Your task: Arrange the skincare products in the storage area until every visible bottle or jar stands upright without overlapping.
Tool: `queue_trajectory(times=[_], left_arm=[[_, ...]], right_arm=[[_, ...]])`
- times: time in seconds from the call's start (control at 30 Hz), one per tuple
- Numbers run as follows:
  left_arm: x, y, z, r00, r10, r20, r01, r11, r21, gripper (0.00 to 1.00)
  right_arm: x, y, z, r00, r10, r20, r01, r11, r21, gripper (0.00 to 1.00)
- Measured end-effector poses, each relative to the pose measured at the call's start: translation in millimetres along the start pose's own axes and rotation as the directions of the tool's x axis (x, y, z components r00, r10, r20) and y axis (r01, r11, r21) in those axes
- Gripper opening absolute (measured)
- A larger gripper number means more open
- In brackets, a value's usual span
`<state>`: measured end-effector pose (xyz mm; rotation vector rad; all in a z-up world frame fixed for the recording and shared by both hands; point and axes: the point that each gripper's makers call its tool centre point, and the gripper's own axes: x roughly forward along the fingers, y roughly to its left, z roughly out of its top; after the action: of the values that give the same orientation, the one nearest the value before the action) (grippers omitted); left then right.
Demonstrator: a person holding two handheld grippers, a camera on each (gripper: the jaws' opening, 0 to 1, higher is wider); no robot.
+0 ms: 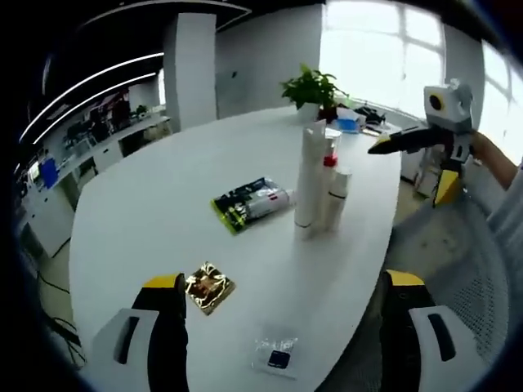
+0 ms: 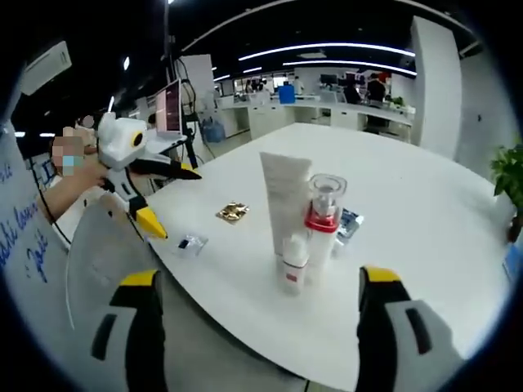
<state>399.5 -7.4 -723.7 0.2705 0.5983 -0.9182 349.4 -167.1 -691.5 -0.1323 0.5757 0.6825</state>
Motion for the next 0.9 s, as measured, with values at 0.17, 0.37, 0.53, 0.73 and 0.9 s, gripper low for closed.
queue_trajectory(times=[0.17,0.37,0.53,0.73,0.9], left_arm=[[23.6,9.9,7.8,0.997,-0.066,-0.035,0.069,0.995,0.073,0.97],[49.4,17.2,22.4,0.991,-0.120,-0.054,0.127,0.979,0.160,0.97],[69.2,17.5,25.6,0.979,-0.173,-0.103,0.194,0.949,0.248,0.96],[86.2,20.2,34.1,0.969,-0.211,-0.128,0.241,0.918,0.314,0.80],[99.7,25.3,38.9,0.964,-0.217,-0.156,0.261,0.884,0.388,0.74]], right_arm=[[-0.9,5.4,-4.6,0.999,-0.024,-0.024,0.024,1.000,0.020,1.00],[-5.4,5.5,-7.5,0.997,-0.072,-0.036,0.073,0.996,0.042,1.00],[-7.1,6.9,-11.0,0.995,-0.092,-0.040,0.094,0.993,0.065,1.00],[-8.9,4.4,-13.0,0.992,-0.117,-0.045,0.120,0.989,0.081,1.00],[-9.3,2.7,-15.9,0.990,-0.132,-0.054,0.136,0.986,0.093,1.00]])
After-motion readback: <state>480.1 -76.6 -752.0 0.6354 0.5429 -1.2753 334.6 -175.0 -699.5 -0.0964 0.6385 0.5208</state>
